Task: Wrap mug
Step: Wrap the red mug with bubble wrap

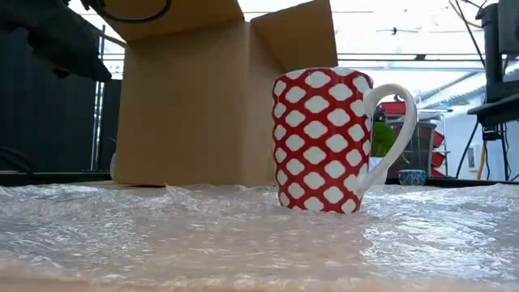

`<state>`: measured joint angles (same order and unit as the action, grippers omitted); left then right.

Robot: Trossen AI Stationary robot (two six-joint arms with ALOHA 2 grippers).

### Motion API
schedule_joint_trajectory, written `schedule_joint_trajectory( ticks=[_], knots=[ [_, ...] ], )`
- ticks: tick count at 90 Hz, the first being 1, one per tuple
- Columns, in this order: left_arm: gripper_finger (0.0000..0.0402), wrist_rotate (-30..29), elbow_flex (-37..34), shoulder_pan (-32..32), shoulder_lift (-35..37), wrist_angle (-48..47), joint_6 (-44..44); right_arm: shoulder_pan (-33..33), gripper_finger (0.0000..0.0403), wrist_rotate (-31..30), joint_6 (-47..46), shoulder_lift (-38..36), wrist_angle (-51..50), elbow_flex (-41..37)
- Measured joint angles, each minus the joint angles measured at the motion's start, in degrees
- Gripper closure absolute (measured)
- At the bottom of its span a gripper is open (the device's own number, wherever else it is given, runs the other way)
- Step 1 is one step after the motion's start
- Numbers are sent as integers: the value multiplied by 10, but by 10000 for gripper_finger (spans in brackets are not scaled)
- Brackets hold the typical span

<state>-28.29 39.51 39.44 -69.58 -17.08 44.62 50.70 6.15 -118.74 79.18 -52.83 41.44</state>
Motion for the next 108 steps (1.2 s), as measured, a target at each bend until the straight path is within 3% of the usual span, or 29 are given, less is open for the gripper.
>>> schedule_joint_trajectory(
  ticks=[15, 44, 57, 76, 92, 108],
  knots=[
    [222, 0, 0, 0, 0, 0, 0, 16, 216, -9, -21, 0, 11, -17],
    [222, 0, 0, 0, 0, 0, 0, 27, 222, -113, 8, 0, 141, -60],
    [222, 0, 0, 0, 0, 0, 0, 27, 269, -127, 27, 0, 151, -60],
    [222, -2, 0, 0, 0, 0, 0, 27, 389, -149, 78, 0, 156, -46],
    [222, -4, 0, 0, 0, 0, 0, 21, 398, -215, 126, 0, 156, -8],
    [222, -5, 0, 0, 0, 0, 0, 6, 402, -331, 226, 0, 156, 52]
  ],
)
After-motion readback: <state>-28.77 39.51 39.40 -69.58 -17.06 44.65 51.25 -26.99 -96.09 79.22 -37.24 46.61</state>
